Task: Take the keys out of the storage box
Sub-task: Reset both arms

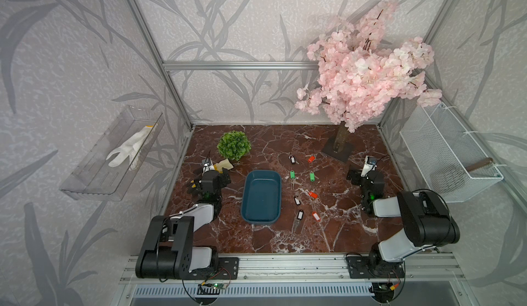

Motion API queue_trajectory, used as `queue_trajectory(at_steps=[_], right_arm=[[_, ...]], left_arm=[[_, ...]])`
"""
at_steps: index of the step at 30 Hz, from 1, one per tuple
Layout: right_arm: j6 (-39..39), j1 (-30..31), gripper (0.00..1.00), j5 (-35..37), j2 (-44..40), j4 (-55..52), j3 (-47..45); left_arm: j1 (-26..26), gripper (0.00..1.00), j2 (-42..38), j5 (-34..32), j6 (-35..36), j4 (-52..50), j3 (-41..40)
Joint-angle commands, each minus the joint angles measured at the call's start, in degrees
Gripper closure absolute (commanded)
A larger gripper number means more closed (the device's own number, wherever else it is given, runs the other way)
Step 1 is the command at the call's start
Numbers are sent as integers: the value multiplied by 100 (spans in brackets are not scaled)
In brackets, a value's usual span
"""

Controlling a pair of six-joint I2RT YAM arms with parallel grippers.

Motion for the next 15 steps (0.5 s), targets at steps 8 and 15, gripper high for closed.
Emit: queue_trajectory(at_steps=[8, 15], right_arm=[[-60, 1, 1, -40, -1, 36, 42], [-55, 9, 1, -49, -4, 27, 48]], left_arm=[[106, 0, 874, 357, 273, 856, 271], [108, 0, 837, 375, 264, 741, 300]])
